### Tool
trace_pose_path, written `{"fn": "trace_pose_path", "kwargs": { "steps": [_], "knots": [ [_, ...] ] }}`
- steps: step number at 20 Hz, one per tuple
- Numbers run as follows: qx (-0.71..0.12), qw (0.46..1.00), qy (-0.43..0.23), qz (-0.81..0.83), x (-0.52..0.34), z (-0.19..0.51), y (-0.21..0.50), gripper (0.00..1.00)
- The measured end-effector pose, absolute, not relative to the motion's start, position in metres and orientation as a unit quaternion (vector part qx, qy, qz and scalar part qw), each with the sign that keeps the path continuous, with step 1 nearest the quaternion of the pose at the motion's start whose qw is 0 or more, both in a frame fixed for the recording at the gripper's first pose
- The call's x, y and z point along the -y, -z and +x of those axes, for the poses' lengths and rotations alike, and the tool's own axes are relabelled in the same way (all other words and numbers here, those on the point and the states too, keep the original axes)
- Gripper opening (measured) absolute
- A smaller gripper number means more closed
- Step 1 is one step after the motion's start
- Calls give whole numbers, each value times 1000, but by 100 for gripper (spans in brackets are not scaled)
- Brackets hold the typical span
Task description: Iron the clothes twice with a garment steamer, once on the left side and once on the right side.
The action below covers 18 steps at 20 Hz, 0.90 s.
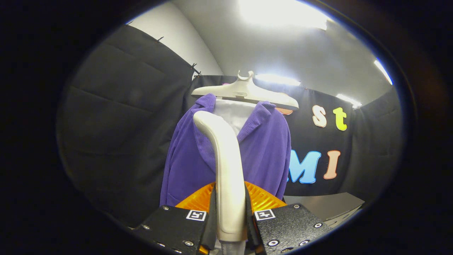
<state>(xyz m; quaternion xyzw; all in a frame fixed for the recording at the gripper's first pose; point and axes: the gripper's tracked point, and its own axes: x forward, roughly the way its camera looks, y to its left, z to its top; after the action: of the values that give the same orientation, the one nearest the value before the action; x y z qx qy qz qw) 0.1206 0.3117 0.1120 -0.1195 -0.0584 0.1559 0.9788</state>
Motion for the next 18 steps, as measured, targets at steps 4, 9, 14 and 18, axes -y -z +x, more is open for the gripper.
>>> {"fn": "trace_pose_path", "kwargs": {
  "steps": [4,9,14,18],
  "knots": [
    [64,978,-151,-129,-327,135,-109,35],
    [49,979,-148,-130,-331,137,-84,35],
    [39,978,-145,-146,-327,130,-57,35],
    [35,978,-141,-149,-320,127,-37,35]
  ]
}}
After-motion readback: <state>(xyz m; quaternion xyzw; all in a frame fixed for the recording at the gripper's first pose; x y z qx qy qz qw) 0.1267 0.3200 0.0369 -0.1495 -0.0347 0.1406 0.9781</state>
